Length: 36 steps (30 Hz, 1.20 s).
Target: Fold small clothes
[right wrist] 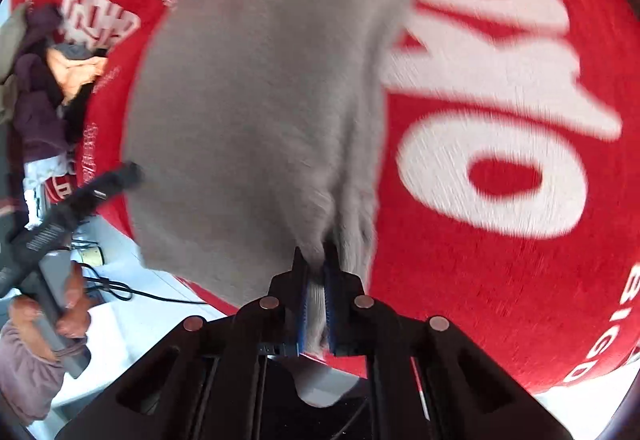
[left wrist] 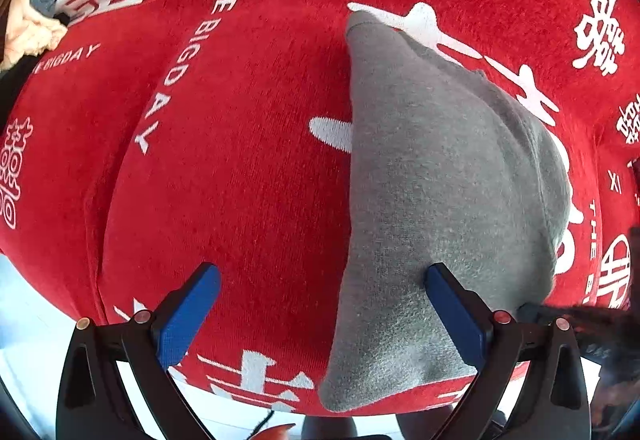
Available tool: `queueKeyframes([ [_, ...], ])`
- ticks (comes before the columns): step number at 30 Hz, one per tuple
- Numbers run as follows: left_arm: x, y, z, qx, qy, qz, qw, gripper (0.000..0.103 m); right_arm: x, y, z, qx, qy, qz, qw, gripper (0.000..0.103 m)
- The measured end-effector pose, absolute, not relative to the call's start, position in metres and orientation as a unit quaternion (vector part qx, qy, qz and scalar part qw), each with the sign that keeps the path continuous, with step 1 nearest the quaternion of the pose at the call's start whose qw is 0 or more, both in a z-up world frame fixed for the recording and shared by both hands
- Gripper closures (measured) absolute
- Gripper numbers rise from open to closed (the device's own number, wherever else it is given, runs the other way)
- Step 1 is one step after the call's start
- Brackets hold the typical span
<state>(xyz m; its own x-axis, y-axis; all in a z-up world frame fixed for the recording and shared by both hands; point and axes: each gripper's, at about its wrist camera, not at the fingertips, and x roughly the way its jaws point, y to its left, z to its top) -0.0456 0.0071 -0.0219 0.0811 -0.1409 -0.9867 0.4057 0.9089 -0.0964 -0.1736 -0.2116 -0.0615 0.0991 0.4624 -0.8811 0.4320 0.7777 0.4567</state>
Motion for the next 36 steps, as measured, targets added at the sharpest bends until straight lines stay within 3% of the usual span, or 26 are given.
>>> queueKeyframes([
  [11,-0.043,0.005,-0.011,0.109,0.646,-0.171,0.736,0.001,-0.182,-0.214,-0.054,0.331,0.676,0.004,0.658,0.093],
  [13,-0.041,0.003,-0.009,0.107,0.650,-0.176,0.732,0.001,-0.188,-0.216,-0.051,0.328,0.680,-0.005,0.656,0.084],
  [15,-0.041,0.001,-0.008,0.109,0.654,-0.186,0.725,0.001,-0.194,-0.218,-0.047,0.327,0.683,-0.015,0.654,0.066],
  [19,-0.046,-0.008,-0.004,0.126,0.657,-0.200,0.716,0.001,-0.201,-0.222,-0.039,0.327,0.685,-0.033,0.651,0.049],
  [21,-0.049,-0.012,-0.004,0.139,0.662,-0.204,0.707,0.001,-0.204,-0.224,-0.033,0.322,0.686,-0.046,0.651,0.034],
  [24,-0.056,-0.013,-0.003,0.143,0.670,-0.213,0.697,0.001,-0.206,-0.226,-0.023,0.314,0.678,-0.062,0.662,0.021],
  [28,-0.067,-0.011,0.010,0.136,0.656,-0.237,0.704,0.001,-0.202,-0.221,-0.007,0.286,0.669,-0.088,0.681,0.017],
  [30,-0.072,-0.011,0.020,0.137,0.645,-0.253,0.708,0.001,-0.200,-0.218,0.003,0.285,0.655,-0.095,0.693,0.000],
  [36,-0.084,-0.016,0.052,0.188,0.628,-0.265,0.708,0.001,-0.189,-0.205,0.030,0.270,0.663,-0.100,0.691,0.000],
])
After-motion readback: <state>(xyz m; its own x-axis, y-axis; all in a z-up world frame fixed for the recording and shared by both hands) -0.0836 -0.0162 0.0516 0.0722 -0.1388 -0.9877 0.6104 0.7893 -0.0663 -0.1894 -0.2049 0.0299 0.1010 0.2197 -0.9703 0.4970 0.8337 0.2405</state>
